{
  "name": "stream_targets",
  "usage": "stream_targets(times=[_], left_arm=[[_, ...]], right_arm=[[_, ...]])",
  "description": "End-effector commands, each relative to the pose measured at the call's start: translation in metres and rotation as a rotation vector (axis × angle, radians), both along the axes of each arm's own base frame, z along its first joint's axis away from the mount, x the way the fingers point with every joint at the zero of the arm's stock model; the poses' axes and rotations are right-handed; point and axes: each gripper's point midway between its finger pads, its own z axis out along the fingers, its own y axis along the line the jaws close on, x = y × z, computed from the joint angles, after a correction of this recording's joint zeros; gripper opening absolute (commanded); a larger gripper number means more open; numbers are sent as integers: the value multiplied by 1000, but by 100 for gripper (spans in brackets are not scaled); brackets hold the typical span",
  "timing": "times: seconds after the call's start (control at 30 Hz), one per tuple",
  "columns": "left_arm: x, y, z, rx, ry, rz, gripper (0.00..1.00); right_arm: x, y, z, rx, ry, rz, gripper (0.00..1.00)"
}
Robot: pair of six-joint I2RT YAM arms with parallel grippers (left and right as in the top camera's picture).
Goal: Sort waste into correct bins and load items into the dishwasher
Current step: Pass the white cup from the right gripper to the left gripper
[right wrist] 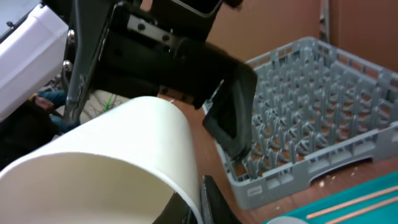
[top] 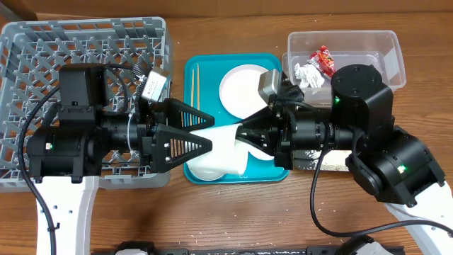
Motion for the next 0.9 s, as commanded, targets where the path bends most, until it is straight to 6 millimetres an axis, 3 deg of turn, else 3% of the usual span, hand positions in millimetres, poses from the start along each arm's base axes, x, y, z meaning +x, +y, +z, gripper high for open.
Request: stream_targets(times=[0.0, 0.23, 0.43, 0.6, 0.63, 0.7, 0.8, 0.87], left_arm=[[-8, 1, 10, -30, -51, -20, 100], [-11, -3, 10, -30, -48, -40, 99], [-12, -3, 10, -30, -48, -42, 75], [-11, -3, 10, -30, -49, -41, 73], [-11, -3, 9, -27, -49, -39, 72], [-7, -3, 4, 2, -51, -16, 70], [8, -1, -13, 107, -22, 74, 68], [19, 2, -27, 184, 24, 142, 68]], right_arm=[[11, -2, 5, 1, -46, -53, 4], [31, -8, 3, -22, -68, -153, 4], [38, -9, 0, -35, -73, -189, 4], [38, -10, 0, -36, -71, -192, 4], [39, -10, 0, -32, -58, -196, 13], [39, -10, 1, -29, -55, -198, 61], [39, -13, 4, -26, -61, -209, 81], [40, -18, 6, -22, -66, -224, 83]])
